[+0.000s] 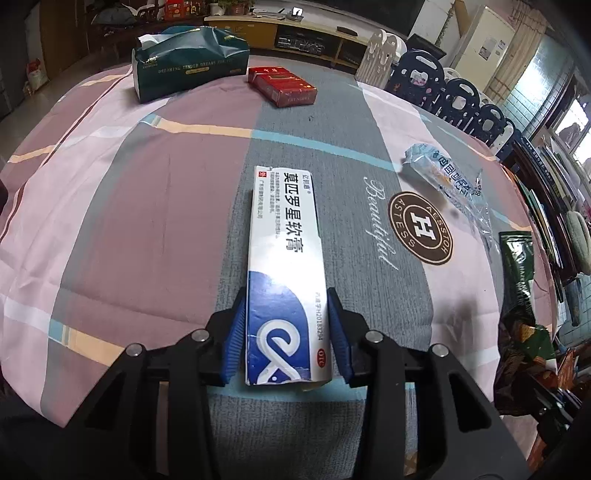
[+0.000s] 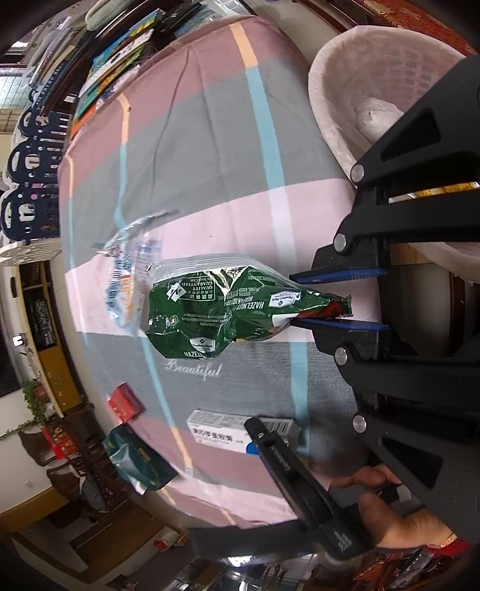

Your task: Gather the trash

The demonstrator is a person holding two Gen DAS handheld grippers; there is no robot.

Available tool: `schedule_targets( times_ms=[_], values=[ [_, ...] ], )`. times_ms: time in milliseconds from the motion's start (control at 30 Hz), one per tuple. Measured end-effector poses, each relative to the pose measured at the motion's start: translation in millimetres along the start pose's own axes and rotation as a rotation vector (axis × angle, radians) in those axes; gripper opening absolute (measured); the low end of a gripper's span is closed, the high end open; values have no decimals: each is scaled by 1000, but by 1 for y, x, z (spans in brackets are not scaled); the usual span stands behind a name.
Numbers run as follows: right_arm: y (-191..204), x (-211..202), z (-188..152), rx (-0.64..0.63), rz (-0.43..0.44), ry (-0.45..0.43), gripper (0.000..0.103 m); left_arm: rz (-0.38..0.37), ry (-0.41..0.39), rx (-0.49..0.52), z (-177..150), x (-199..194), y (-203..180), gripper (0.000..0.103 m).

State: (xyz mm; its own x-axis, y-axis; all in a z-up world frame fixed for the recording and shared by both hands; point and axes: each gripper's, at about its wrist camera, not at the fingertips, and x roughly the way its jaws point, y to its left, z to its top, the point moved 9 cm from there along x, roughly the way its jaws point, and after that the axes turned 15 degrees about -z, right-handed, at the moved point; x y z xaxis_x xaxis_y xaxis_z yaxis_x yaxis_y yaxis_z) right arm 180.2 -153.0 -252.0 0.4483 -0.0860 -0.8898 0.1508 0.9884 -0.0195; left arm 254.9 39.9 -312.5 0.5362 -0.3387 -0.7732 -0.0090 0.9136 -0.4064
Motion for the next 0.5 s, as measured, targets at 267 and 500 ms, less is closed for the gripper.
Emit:
schedule_targets(
  times_ms=[267,500],
  values=[
    [-47,-70,-3,-66,-7,-144,18,-71,-115,5,11,-26,-9,41],
    [-127,-63,-76,-59,-118,15,19,-161,-197,83,10,-61,-46,41]
  ],
)
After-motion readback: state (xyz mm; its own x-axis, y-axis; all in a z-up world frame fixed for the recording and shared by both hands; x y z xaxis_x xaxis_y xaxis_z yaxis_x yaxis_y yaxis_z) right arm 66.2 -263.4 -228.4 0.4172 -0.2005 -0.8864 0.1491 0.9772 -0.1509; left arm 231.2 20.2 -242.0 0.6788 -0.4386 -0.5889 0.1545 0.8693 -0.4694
